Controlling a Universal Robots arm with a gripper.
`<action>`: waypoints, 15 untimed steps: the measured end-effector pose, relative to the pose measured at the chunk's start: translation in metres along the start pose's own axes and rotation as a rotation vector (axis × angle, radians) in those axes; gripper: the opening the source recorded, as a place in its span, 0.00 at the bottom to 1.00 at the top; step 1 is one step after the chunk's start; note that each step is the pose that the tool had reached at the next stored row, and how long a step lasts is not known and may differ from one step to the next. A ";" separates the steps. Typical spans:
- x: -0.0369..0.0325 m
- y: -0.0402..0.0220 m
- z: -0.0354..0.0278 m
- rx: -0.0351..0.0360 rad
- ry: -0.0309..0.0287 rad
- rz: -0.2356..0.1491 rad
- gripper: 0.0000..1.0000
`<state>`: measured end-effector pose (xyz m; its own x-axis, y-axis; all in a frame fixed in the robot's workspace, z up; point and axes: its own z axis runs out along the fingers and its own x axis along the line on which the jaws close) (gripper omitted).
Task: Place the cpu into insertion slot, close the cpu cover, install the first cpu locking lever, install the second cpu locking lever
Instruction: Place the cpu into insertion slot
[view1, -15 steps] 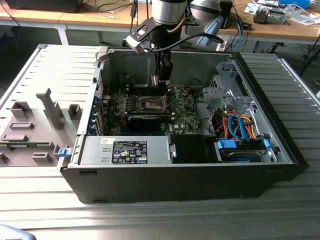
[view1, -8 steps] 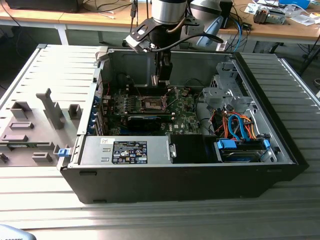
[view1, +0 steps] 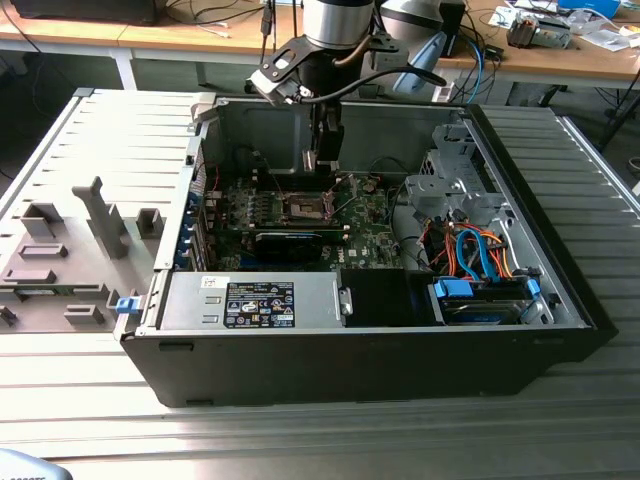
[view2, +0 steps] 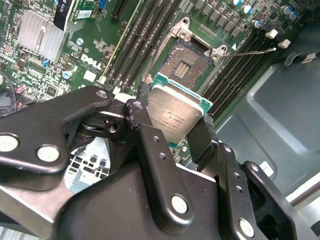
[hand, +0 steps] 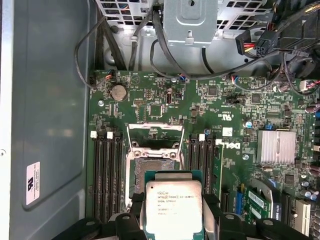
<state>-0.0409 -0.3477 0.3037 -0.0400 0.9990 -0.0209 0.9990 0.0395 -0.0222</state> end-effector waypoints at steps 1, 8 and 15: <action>0.0000 0.0000 0.0000 0.0001 0.0000 0.002 0.55; 0.0000 0.0000 0.0001 0.0003 0.0003 0.016 0.55; 0.0000 0.0000 0.0003 0.0005 0.0006 0.027 0.55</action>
<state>-0.0408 -0.3477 0.3034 -0.0131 0.9997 -0.0210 0.9997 0.0127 -0.0221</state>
